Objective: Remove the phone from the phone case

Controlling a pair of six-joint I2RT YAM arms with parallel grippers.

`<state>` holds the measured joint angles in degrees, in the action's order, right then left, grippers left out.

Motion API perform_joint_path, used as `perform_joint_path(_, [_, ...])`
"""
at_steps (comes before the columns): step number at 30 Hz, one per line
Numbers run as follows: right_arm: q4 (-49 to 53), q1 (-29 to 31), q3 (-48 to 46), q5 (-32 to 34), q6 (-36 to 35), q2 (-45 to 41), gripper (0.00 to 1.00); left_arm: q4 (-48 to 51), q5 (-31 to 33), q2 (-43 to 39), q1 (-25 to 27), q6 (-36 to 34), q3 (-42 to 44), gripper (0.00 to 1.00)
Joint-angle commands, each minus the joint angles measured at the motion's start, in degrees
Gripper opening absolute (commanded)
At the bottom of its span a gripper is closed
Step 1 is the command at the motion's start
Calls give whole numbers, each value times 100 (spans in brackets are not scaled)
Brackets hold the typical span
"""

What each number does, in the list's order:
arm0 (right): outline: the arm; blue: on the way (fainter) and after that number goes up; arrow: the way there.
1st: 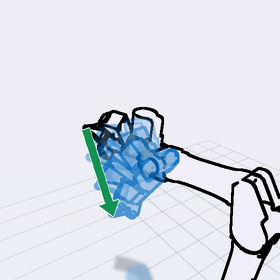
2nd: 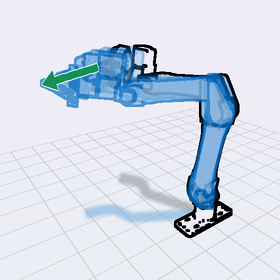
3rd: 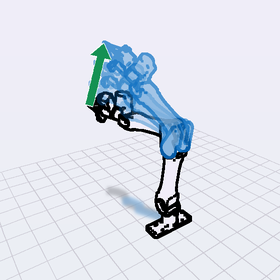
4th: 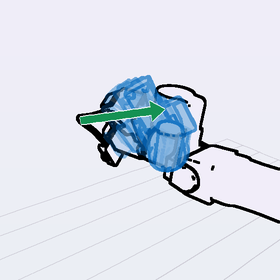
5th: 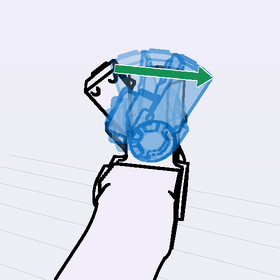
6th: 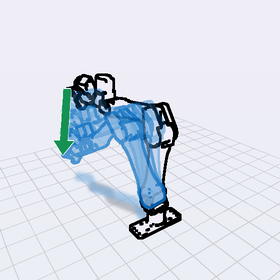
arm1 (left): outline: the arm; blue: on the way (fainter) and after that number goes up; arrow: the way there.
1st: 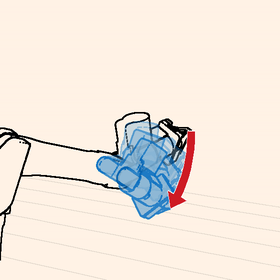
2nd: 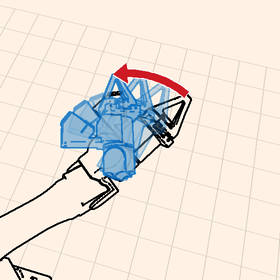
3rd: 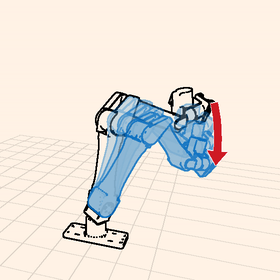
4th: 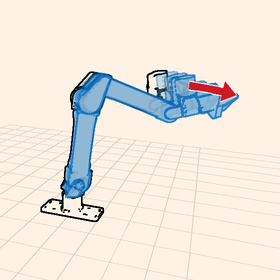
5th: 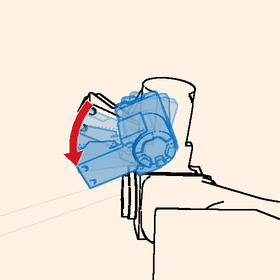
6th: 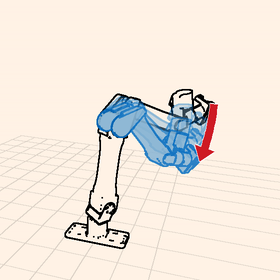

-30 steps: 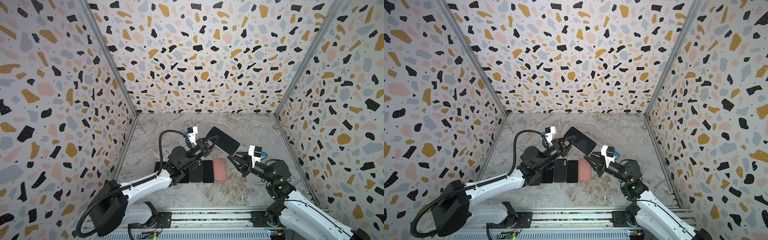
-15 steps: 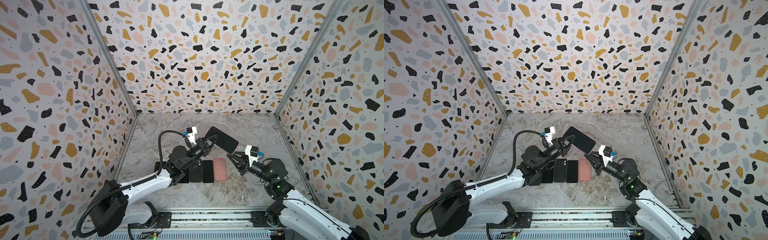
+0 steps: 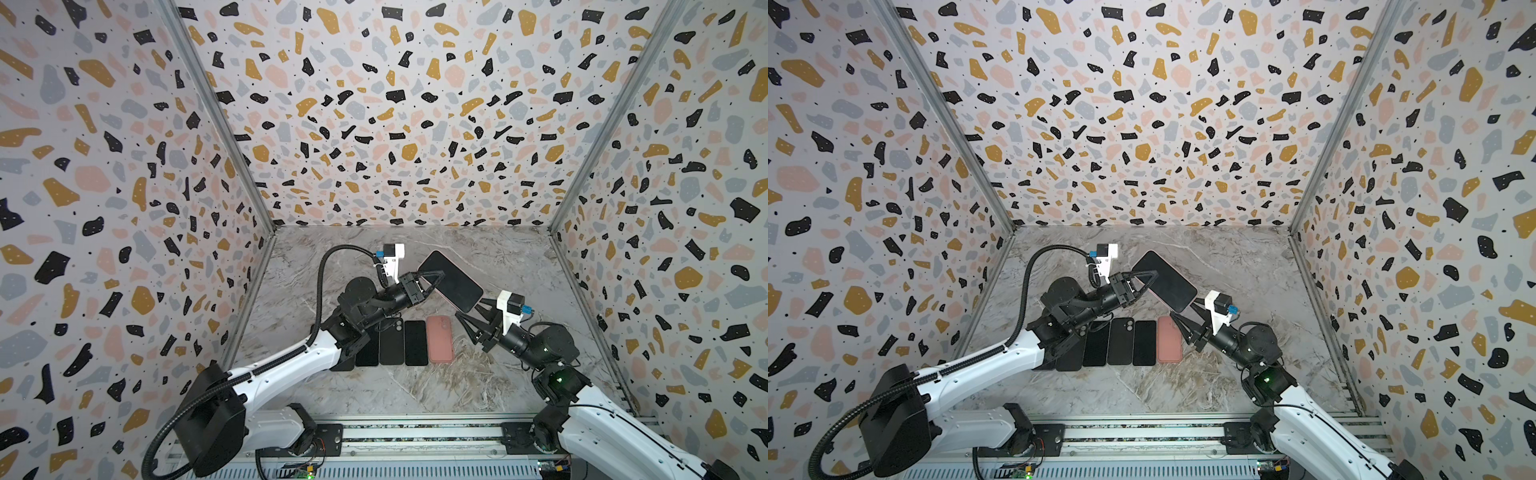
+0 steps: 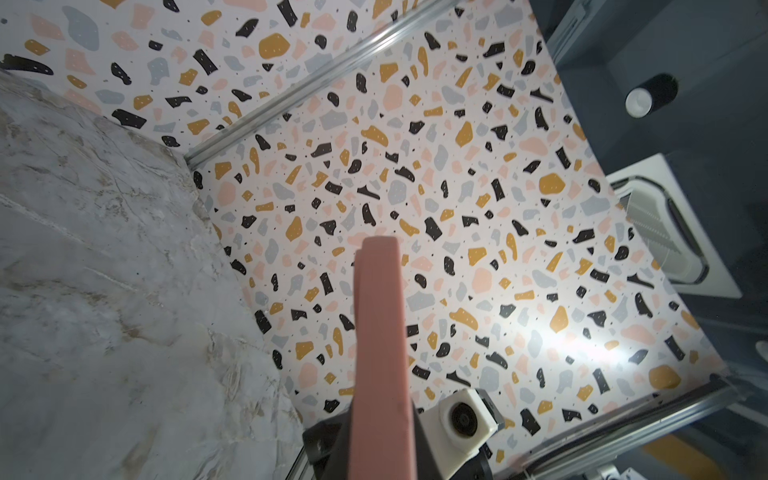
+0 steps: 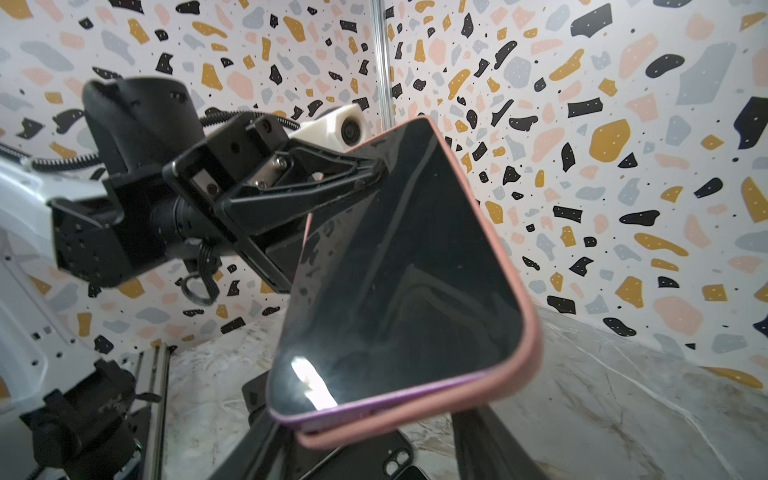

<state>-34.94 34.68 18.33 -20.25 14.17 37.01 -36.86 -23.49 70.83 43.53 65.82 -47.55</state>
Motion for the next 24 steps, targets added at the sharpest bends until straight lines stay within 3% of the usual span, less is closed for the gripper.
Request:
perform_joint_path(1, [309, -144, -136, 700, 235, -425, 67, 1352, -1428, -427, -308, -1243, -545, 0])
perform_joint_path(5, [791, -141, -326, 577, 410, -980, 71, 3292, -1853, -410, -696, -2974, -1356, 0])
perform_joint_path(8, [1235, -147, -244, 9, 378, -1230, 73, 4464, -2089, -302, -836, -4155, -1958, 0])
perform_joint_path(13, [1691, -146, 98, -1104, 20, -952, 75, 5490, -2568, -65, -951, -5348, -2556, 0])
perform_joint_path(20, [1785, -135, 588, -1766, -569, 236, 70, 7348, -2495, 371, -943, -7057, -3334, 0])
perform_joint_path(24, [1662, -86, 650, -2059, -1054, 599, 65, 7485, -2365, 318, -943, -7244, -3313, 0])
